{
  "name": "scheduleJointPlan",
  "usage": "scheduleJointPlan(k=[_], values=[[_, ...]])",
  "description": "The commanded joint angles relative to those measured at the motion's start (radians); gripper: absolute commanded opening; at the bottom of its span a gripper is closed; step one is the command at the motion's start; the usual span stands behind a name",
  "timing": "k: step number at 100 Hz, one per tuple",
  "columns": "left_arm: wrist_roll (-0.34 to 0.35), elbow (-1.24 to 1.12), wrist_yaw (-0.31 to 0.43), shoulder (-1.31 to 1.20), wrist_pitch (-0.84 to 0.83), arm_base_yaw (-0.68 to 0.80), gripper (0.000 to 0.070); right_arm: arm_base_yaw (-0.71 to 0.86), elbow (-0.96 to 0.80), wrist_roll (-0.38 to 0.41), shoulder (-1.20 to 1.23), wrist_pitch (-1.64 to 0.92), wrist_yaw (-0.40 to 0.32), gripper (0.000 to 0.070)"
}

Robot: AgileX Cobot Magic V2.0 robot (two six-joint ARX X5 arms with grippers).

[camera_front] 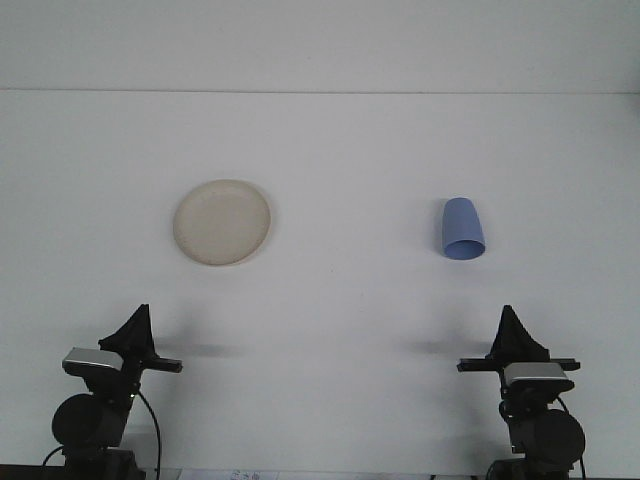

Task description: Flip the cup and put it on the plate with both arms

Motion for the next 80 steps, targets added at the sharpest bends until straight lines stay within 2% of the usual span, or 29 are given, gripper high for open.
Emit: scheduleJointPlan(k=[1,68,80], values=[[-0.002,-0.019,0.004,-0.001,0.012,0.001,0.0014,0.001,-0.002,0.006,0.000,0.010,0.000,0.0000],[-0.002,-0.019,0.004,-0.001,0.013,0.001,0.0014,0.001,-0.002,0.007,0.000,0.010,0.000,0.0000],[-0.002,-0.019,0.004,-0.001,0.013,0.001,0.0014,0.001,-0.002,0.011,0.000,0.082,-0.001,0.0000]])
